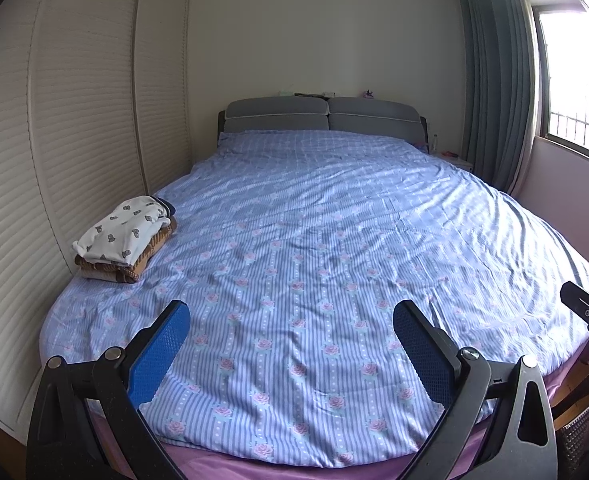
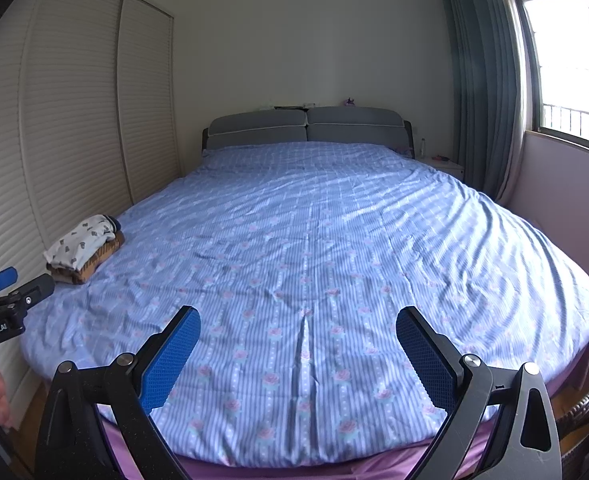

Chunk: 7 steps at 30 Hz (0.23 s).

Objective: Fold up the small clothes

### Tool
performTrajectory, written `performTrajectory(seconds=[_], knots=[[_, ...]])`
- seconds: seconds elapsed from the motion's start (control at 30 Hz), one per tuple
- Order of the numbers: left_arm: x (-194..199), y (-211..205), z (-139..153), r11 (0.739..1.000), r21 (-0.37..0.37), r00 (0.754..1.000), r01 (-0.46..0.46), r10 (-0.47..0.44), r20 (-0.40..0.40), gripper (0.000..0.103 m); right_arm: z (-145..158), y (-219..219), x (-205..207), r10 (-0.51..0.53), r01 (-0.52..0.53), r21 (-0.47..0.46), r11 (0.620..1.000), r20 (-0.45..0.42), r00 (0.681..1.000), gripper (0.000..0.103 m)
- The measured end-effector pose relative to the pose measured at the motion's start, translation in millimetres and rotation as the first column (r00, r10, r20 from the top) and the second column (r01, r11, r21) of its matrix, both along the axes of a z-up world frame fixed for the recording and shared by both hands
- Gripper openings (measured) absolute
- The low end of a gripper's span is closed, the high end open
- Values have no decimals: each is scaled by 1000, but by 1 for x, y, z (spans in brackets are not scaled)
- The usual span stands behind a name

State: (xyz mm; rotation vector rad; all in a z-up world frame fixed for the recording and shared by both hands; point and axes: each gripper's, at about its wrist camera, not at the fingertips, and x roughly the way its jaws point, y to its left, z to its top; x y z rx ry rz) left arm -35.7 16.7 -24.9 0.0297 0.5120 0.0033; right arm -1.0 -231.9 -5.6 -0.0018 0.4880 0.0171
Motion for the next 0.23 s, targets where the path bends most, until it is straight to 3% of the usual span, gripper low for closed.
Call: performTrajectory(seconds=[0.23], knots=[[2,-6,-5,999,24,999,26,-27,19,103,-6,3,2,-21,21,-6,1000,-7,1000,100]])
